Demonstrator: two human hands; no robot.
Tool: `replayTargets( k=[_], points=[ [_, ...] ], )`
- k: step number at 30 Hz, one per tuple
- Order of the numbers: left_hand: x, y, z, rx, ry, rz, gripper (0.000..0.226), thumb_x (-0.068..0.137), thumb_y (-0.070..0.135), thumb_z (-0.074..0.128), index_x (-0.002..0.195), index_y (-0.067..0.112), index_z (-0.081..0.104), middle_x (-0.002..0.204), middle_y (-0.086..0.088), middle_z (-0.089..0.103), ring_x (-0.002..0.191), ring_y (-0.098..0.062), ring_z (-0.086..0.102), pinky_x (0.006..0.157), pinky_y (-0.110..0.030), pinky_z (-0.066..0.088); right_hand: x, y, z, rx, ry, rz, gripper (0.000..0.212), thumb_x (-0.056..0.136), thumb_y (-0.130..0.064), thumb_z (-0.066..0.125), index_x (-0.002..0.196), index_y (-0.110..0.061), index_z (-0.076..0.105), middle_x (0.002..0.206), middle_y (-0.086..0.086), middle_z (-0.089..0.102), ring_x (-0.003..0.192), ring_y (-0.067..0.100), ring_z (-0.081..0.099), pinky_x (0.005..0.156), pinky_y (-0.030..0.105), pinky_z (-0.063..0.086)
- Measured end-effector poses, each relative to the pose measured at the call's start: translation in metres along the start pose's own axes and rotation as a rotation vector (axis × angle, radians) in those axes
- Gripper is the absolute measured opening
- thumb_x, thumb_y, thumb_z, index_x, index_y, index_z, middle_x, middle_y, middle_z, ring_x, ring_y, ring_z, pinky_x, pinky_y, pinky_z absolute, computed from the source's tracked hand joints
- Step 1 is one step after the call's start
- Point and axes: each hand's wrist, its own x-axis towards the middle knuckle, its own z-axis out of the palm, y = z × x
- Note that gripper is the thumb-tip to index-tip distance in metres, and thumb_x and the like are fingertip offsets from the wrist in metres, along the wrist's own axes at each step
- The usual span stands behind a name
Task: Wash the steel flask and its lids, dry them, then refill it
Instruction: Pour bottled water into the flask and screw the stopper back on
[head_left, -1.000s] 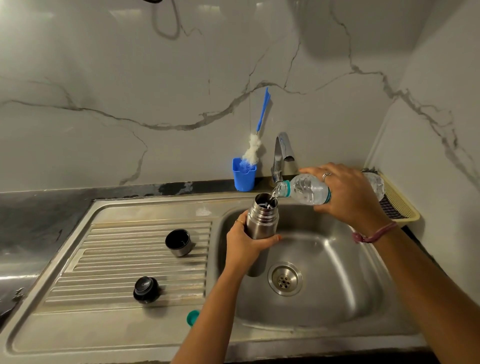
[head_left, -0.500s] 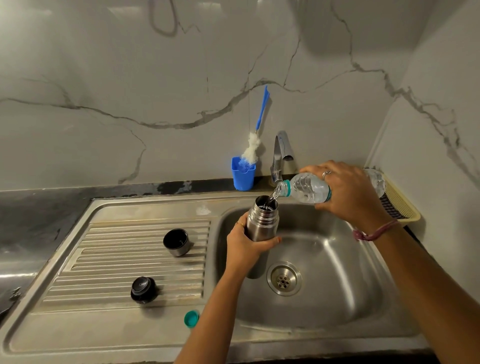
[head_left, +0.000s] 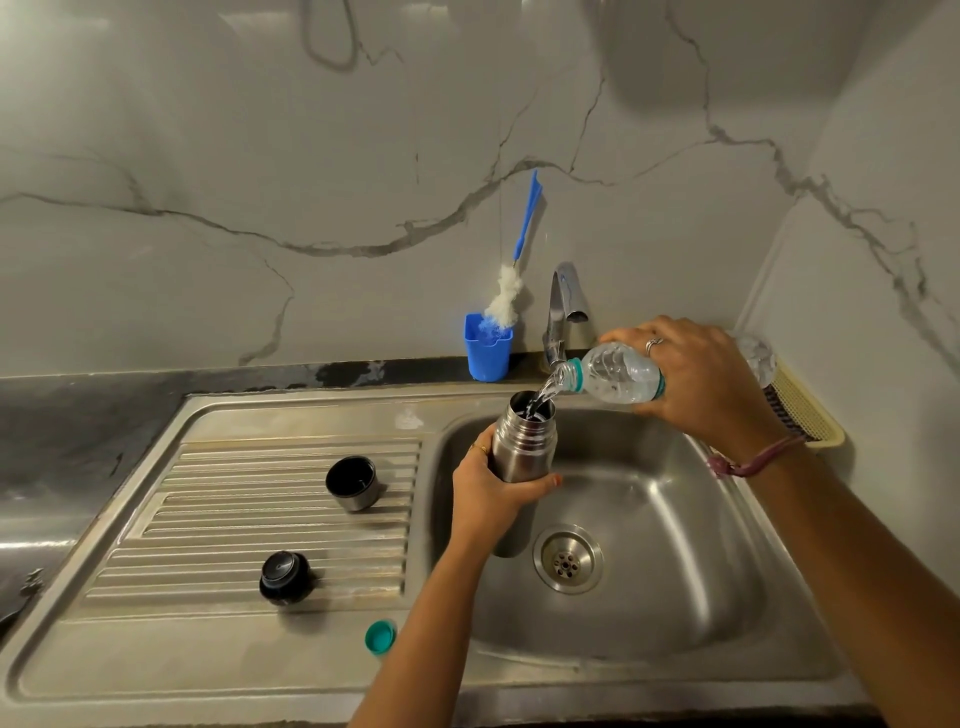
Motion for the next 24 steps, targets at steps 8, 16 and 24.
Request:
replayTargets(
  k=[8, 16, 24],
  points=[
    [-0.0001, -0.0019, 0.0023, 0.004, -0.007, -0.007, 0.08, 0.059, 0.027, 0.094, 0.129, 0.027, 0.056, 0.114, 0.013, 0.067, 0.104, -0.007, 0.063, 0.093, -0.029, 0.055, 0.0014, 0.0033, -0.0024, -0.024, 0.008, -0.018, 0.067, 0.061, -0.046, 0.083, 0.122, -0.027, 0.06, 0.096, 0.0, 0.061, 0.085, 0.022, 0.058, 0.077, 0.035, 0.042],
    [-0.0002, -0.0013, 0.0046, 0.021, -0.014, -0.008, 0.08, 0.059, 0.028, 0.094, 0.129, 0.029, 0.055, 0.115, 0.014, 0.066, 0.105, -0.008, 0.063, 0.095, -0.033, 0.055, 0.0022, 0.0029, -0.0073, -0.041, 0.016, -0.039, 0.069, 0.059, -0.042, 0.085, 0.121, -0.023, 0.062, 0.096, 0.004, 0.063, 0.085, 0.025, 0.06, 0.078, 0.037, 0.045],
    [0.0, -0.0002, 0.0052, 0.035, -0.011, -0.002, 0.081, 0.06, 0.027, 0.093, 0.131, 0.027, 0.054, 0.116, 0.013, 0.065, 0.106, -0.008, 0.062, 0.095, -0.032, 0.054, 0.0046, 0.003, -0.0088, -0.047, 0.051, -0.073, 0.071, 0.057, -0.043, 0.086, 0.12, -0.02, 0.063, 0.093, 0.007, 0.064, 0.082, 0.027, 0.061, 0.074, 0.038, 0.047]
  ],
)
